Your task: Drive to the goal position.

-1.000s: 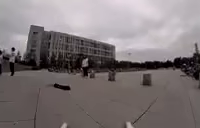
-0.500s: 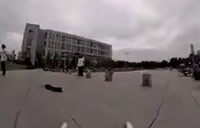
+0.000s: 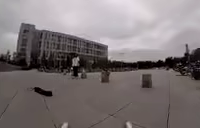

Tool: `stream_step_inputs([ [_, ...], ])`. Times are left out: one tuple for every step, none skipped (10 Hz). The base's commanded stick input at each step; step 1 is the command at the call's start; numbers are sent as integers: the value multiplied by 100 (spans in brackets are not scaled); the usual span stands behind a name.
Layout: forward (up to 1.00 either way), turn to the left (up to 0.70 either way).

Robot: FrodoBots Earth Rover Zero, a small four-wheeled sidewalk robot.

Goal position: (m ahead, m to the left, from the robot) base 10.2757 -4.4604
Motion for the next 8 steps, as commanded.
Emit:
stream_step_inputs([
  [70,-14],
  [70,-14],
  [70,-14],
  [70,-14],
  [70,-14],
  [70,-14],
  [70,-14],
  [70,-14],
])
